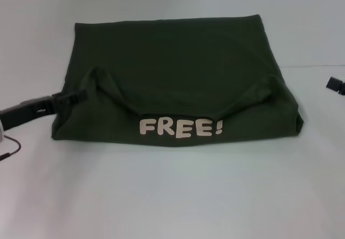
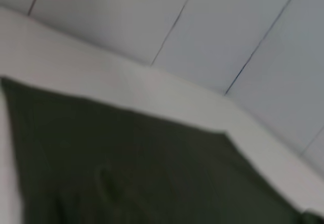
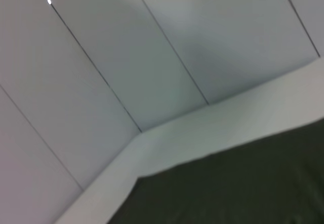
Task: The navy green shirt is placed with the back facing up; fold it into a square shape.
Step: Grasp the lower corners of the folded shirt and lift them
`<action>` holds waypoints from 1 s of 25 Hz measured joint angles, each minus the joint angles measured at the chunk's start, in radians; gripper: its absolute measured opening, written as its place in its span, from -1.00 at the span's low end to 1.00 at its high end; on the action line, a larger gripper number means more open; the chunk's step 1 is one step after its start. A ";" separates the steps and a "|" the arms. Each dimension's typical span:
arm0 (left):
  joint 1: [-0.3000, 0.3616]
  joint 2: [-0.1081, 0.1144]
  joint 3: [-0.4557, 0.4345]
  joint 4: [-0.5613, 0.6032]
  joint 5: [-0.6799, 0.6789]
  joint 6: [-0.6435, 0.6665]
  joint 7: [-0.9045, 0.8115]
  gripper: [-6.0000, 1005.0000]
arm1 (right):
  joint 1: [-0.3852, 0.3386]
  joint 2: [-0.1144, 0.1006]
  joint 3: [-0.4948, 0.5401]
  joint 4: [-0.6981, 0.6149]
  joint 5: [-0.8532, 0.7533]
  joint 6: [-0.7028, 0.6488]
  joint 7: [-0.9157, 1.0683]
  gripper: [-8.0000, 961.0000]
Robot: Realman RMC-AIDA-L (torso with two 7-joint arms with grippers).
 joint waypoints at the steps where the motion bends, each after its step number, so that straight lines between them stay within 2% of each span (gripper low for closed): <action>1: -0.005 0.000 0.000 0.000 0.033 -0.018 -0.004 0.73 | 0.000 0.000 0.000 0.000 -0.015 0.002 0.003 0.97; 12: -0.012 -0.001 0.043 -0.026 0.157 -0.200 -0.014 0.73 | 0.000 -0.005 0.002 0.000 -0.065 0.007 0.018 0.97; 17: -0.008 -0.015 0.098 -0.028 0.159 -0.233 0.011 0.72 | 0.000 -0.006 0.001 0.000 -0.066 0.008 0.020 0.97; 25: -0.006 -0.022 0.131 -0.029 0.160 -0.266 0.017 0.72 | 0.003 -0.009 0.000 0.000 -0.066 0.015 0.021 0.97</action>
